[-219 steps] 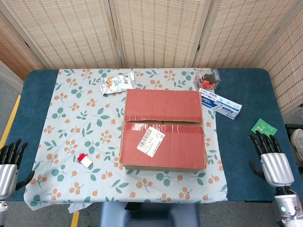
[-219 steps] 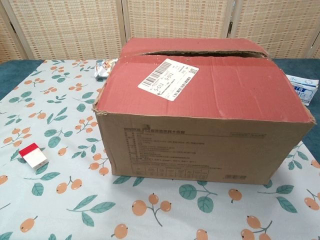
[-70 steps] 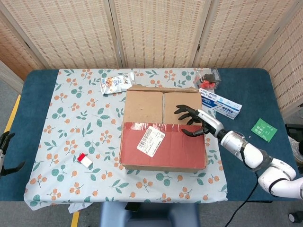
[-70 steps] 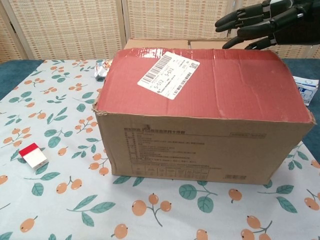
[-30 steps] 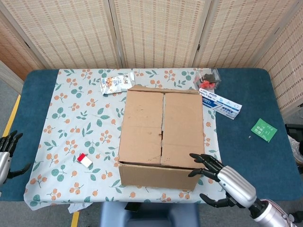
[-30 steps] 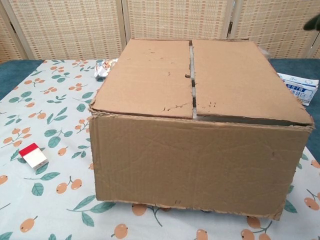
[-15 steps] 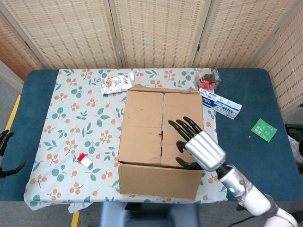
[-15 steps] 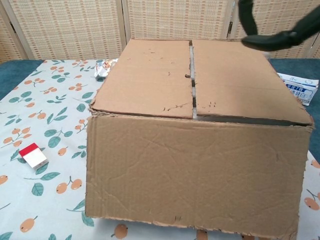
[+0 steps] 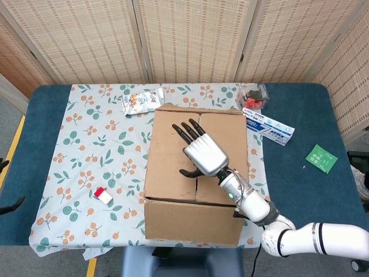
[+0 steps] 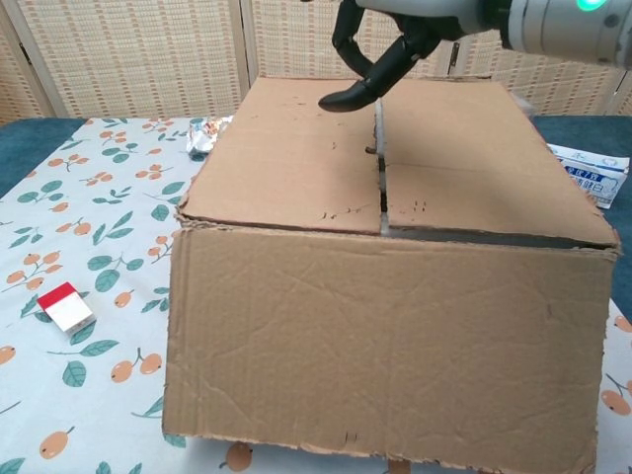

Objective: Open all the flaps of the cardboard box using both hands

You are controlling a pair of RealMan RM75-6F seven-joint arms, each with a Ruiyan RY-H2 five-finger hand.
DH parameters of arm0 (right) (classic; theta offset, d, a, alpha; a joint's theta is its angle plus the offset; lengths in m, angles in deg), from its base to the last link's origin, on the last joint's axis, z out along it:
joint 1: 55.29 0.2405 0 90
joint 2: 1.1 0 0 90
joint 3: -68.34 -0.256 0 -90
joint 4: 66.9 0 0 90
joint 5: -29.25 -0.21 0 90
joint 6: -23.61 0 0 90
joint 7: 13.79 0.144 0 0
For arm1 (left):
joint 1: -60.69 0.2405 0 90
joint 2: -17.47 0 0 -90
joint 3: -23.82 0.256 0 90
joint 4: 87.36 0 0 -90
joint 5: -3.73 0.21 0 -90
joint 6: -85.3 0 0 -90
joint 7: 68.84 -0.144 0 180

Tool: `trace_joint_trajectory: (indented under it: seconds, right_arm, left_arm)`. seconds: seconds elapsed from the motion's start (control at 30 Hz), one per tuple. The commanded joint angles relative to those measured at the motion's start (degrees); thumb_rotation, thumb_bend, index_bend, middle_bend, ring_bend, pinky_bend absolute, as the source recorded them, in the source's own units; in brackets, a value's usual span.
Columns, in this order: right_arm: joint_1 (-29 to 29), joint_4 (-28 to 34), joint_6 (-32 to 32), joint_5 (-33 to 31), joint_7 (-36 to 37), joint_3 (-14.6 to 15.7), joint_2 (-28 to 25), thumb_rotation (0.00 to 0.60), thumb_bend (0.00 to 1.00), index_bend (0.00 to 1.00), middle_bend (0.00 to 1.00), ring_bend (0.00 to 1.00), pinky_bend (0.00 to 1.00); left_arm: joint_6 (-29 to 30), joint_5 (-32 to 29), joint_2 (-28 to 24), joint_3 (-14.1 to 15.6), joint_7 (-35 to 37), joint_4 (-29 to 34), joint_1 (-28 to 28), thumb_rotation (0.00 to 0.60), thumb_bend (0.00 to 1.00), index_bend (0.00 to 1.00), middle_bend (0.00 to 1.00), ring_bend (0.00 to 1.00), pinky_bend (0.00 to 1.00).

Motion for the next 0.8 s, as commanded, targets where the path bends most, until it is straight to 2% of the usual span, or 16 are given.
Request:
trace_joint_trajectory:
  seconds: [0.03,0.23,0.53,0.8]
  right_arm:
    - [1.98,-2.07,-0.54,-1.83,-0.44,0.77,1.37,0.288,0.31,0.76,0.06,0.0,0.0]
    - [2.62,-4.18,-1.01,-1.45,1.51,3.36,1.95,0.283,0.31,0.75,0.04,0.0,0.0]
    - [4.15,-7.34,-2.35,-1.03,4.33,5.37,2.65,0.28,0.3,0.56,0.0,0.0,0.0]
    - [4.93,-7.75,-2.45,-1.87,4.35,7.04,1.89,0.28,0.3,0.54,0.0,0.0,0.0]
  left_arm:
    - [-0.01,-0.17,-0.01,-0.09,0.27,-0.21,0.07,0.6,0.32,0.0,0.0,0.01,0.0]
    - [-0.12,-0.19,-0.04,-0.14,1.28,-0.65,0.17,0.6,0.32,0.0,0.0,0.01,0.0]
    - [-0.25,-0.27,-0.14,-0.28,2.36,-1.06,0.28,0.6,0.32,0.0,0.0,0.0,0.0]
    - [-0.33,-0.27,-0.09,-0.4,3.11,-1.54,0.3,0.6,0.32,0.0,0.0,0.0,0.0]
